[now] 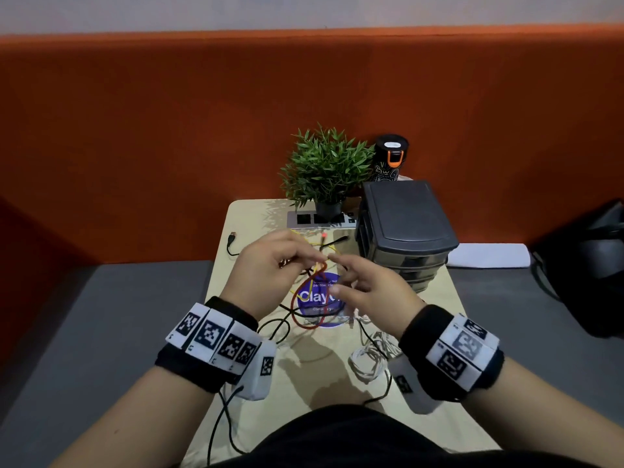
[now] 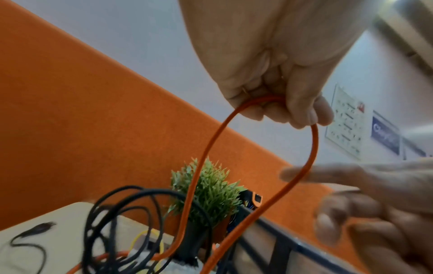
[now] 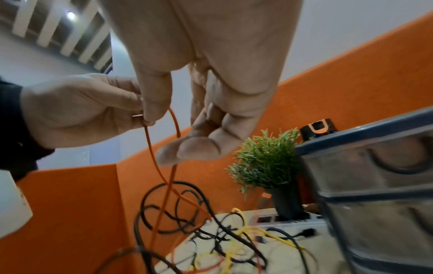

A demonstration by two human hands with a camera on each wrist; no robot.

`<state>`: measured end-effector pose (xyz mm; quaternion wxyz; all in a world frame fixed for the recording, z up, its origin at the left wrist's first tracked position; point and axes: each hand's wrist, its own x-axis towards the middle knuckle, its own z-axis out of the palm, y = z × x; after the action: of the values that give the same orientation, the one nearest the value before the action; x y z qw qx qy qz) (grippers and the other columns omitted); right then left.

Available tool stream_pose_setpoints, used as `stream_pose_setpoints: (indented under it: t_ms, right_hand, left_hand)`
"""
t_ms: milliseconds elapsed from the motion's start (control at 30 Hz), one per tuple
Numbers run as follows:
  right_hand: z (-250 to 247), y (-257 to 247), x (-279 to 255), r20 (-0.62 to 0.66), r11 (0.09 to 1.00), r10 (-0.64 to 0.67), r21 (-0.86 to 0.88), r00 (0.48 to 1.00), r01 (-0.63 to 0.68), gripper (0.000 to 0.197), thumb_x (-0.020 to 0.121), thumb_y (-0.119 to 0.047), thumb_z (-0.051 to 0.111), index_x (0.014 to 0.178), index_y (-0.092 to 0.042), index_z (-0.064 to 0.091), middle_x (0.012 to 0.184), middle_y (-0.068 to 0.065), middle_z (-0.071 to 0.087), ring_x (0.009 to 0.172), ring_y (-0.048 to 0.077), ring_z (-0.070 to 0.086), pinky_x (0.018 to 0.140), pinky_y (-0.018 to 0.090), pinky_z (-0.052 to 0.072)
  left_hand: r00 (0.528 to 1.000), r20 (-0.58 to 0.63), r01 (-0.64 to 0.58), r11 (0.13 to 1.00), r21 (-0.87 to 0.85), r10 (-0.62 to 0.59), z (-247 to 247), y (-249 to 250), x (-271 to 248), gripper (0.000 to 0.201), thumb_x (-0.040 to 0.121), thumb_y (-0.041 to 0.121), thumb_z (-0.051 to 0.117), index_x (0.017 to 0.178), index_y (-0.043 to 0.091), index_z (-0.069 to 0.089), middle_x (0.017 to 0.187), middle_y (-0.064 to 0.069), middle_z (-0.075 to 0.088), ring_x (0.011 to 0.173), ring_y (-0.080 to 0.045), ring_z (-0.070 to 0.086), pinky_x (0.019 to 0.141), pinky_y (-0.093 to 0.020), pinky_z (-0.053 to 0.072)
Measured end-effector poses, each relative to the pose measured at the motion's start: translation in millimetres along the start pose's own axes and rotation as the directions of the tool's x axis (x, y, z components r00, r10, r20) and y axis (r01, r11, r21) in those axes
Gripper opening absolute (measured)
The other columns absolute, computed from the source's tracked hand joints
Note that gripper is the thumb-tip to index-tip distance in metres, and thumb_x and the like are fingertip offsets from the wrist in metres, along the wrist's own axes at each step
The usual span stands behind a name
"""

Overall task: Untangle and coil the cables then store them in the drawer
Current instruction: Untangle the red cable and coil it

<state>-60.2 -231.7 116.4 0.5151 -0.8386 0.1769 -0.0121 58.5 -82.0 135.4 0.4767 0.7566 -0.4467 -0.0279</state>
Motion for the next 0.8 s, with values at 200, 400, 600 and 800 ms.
stream_pose_setpoints:
  t_ms: [200, 400, 600, 800]
  right_hand:
    - [8.8, -23.9, 16.7, 0.001, 0.993, -0.076, 0.092, 0.997, 0.076, 0.012, 0.095, -0.017, 0.054, 0.095, -0.013, 0.065, 0.077, 0.005, 0.069, 0.058, 0.014, 0.062, 0.055, 0.022, 0.047]
    - [-6.3, -39.6, 20.5, -0.069, 0.936, -0.126, 0.321, 0.990, 0.142, 0.027, 0.102, -0.015, 0.040, 0.088, -0.013, 0.063, 0.071, 0.004, 0.067, 0.059, 0.018, 0.060, 0.055, 0.026, 0.043]
    - [-19.5, -61.4, 18.4, -0.099, 0.778, -0.282, 0.558, 0.954, 0.288, 0.025, 0.102, -0.015, 0.034, 0.088, -0.010, 0.054, 0.075, 0.011, 0.063, 0.057, 0.019, 0.059, 0.052, 0.025, 0.041]
    - [-35.8, -78.5, 16.7, -0.113, 0.667, -0.330, 0.675, 0.937, 0.316, 0.016, 0.092, -0.019, 0.039, 0.091, -0.009, 0.051, 0.068, 0.013, 0.061, 0.052, 0.024, 0.055, 0.056, 0.031, 0.042]
  left_hand:
    - [0.991, -0.102, -0.090, 0.996, -0.002, 0.090, -6.0, 8.5, 7.2, 0.016, 0.077, 0.005, 0.066, 0.082, 0.020, 0.070, 0.090, 0.011, 0.063, 0.092, -0.007, 0.058, 0.081, -0.024, 0.045]
    - [0.956, -0.286, 0.072, 0.997, 0.028, -0.061, -0.3, -12.6, -7.1, 0.032, 0.073, 0.027, 0.075, 0.090, 0.023, 0.048, 0.088, 0.013, 0.047, 0.082, -0.007, 0.047, 0.072, -0.015, 0.035]
    - [0.920, -0.199, 0.351, 0.935, 0.039, -0.337, 19.0, -26.4, -17.7, 0.039, 0.078, 0.021, 0.076, 0.099, 0.028, 0.044, 0.078, 0.001, 0.046, 0.067, -0.010, 0.046, 0.060, -0.021, 0.034]
    - [0.822, -0.340, 0.484, 0.875, -0.006, -0.457, -4.8, -32.5, -1.6, 0.020, 0.086, 0.028, 0.066, 0.100, 0.027, 0.051, 0.089, 0.002, 0.044, 0.076, -0.011, 0.047, 0.074, -0.029, 0.044]
